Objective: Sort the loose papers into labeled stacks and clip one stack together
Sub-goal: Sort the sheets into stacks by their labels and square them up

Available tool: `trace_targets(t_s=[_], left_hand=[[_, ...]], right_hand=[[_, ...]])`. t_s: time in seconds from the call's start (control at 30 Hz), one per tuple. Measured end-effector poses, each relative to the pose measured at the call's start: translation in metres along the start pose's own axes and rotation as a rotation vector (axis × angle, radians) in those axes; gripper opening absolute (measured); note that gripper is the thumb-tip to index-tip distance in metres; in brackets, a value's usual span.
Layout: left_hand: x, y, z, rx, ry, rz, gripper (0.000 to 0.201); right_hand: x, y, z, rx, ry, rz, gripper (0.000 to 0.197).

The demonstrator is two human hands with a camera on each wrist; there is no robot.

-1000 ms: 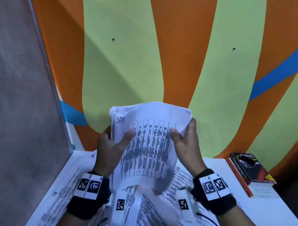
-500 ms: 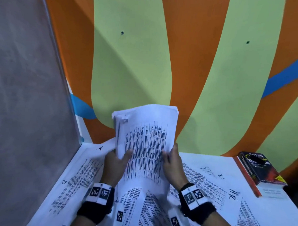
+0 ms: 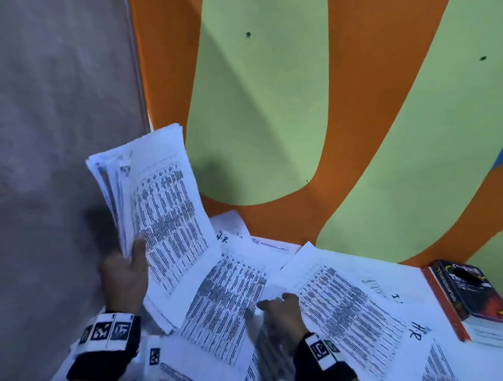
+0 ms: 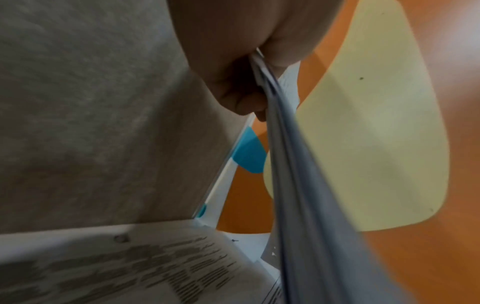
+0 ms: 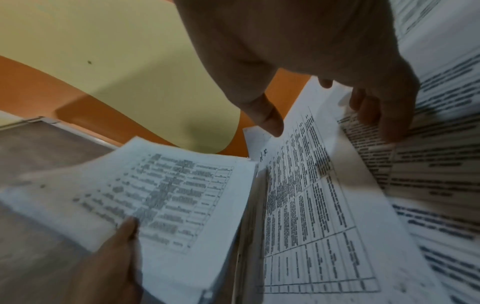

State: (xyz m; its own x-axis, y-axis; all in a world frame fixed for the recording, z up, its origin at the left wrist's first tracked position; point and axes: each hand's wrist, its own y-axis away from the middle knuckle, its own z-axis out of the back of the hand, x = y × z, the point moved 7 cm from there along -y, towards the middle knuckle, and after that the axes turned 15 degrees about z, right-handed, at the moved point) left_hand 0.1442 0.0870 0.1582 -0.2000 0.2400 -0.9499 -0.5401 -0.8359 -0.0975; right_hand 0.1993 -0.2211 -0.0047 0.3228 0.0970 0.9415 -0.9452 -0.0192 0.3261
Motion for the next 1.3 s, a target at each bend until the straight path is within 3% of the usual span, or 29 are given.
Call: trace_targets(t_s=[0.13,0.27,0.33,0.43,0.57,0.63,0.7,0.73,0.8,1.0,1.13,1.2,1.3], left_hand=[[0.014,0.011,0.009,0.049,-0.042,0.088,0.059],[0.024,0.013,0.009,0.05,-0.012,0.044,0.06],[0.025,0.013,0.006,0.045,-0.011,0.007,0.059],[0.023,0.014,0.001,0.061,-0.013,-0.034,0.057],[0.014,0.01,0.008,0.017,-0.038,-0.061,0.058],[0.011,0.008,0.01,0.011,-0.033,-0.049,0.059],[0.008,0.007,0.01,0.018,-0.019,-0.054,0.058],[0.007,0.006,0.011,0.014,-0.009,-0.068,0.056],[0.008,0.005,0.008,0.018,0.025,-0.079,0.055],[0.016,-0.002,-0.005,0.053,0.01,-0.083,0.057],[0.019,-0.002,-0.008,0.069,0.026,-0.063,0.056],[0.019,0.0,-0.007,0.078,0.039,-0.036,0.054],[0.023,-0.001,-0.007,0.087,0.023,0.042,0.052]], right_hand=[[0.004,-0.013,-0.008,-0.048,0.044,0.002,0.02],[0.016,-0.013,-0.016,-0.029,0.139,0.021,0.014],[0.022,-0.013,-0.03,0.094,0.193,0.033,0.008],[0.041,-0.014,-0.017,-0.023,0.253,0.182,0.028],[0.1,-0.028,0.053,-0.072,0.428,0.348,0.01],[0.128,-0.037,0.098,-0.023,0.651,0.359,0.012],[0.137,-0.048,0.144,0.011,0.957,0.312,0.034],[0.132,-0.05,0.162,0.01,1.073,0.243,0.035],[0.114,-0.053,0.188,0.03,1.177,0.158,0.017],[0.036,-0.078,0.212,0.053,1.27,0.069,0.056],[0.033,-0.079,0.217,0.003,1.288,0.072,0.039],[0.037,-0.081,0.219,-0.006,1.24,0.132,0.016],[0.047,-0.08,0.217,-0.033,1.123,0.24,0.031]])
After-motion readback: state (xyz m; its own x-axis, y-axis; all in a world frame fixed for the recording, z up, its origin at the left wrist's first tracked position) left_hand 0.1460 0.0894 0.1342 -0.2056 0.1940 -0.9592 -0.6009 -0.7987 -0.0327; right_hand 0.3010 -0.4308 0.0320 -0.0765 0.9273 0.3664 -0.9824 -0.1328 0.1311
